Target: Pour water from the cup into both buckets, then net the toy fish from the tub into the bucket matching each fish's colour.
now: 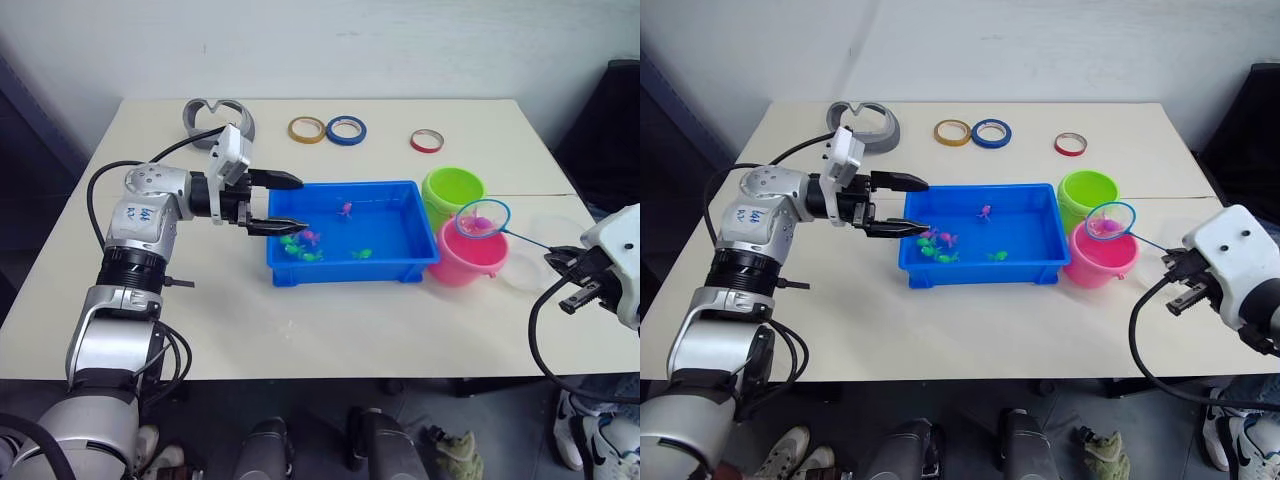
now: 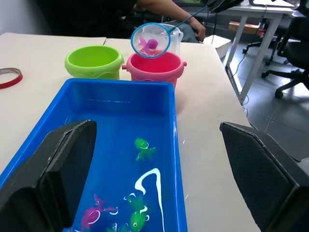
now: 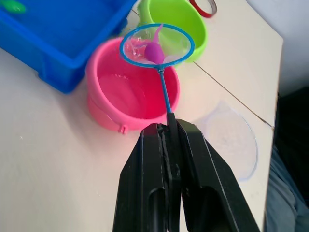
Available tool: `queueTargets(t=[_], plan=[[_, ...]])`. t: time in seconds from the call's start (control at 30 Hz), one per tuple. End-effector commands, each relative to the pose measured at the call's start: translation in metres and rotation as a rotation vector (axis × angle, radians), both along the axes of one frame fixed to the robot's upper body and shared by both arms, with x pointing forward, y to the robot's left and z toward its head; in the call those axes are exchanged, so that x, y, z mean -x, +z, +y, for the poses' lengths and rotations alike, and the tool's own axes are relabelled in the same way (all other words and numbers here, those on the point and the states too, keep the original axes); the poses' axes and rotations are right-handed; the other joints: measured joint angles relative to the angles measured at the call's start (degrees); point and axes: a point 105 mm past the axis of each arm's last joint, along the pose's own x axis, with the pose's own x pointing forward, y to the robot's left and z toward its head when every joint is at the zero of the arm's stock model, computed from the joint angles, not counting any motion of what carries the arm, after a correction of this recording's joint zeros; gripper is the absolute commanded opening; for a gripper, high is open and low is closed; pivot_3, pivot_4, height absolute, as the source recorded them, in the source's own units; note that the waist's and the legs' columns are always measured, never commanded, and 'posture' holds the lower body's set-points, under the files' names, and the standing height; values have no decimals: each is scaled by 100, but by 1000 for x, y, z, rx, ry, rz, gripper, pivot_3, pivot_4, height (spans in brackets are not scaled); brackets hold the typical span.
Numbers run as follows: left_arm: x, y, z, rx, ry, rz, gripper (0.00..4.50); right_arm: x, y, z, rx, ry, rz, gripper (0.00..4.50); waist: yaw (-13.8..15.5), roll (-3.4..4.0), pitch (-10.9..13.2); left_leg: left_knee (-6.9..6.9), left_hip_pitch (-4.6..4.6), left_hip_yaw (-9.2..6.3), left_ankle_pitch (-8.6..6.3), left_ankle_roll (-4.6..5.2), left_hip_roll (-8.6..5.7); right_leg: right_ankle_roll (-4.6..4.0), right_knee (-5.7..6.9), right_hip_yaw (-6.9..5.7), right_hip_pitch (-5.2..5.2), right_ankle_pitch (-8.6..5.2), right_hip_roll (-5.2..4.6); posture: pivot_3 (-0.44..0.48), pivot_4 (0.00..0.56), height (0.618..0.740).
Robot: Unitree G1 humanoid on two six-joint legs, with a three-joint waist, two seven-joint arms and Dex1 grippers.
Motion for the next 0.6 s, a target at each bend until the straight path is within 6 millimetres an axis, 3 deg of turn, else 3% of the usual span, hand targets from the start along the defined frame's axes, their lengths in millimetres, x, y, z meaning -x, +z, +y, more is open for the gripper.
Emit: queueTargets(t=[0.03, 0.6], plan=[[1, 12, -4, -11, -27, -52, 4469, -2, 9, -4, 158, -28, -76, 0, 7, 0, 0, 0, 0, -2, 0, 0, 1, 0, 0, -2, 0, 0, 1, 0, 150, 713], [2, 10, -2, -16, -38, -52, 4469, -6, 0, -2, 866, 155, -75, 0, 16, 0, 0, 8, -2, -2, 4, -6, -3, 2, -1, -2, 2, 1, 13, 0, 150, 713]])
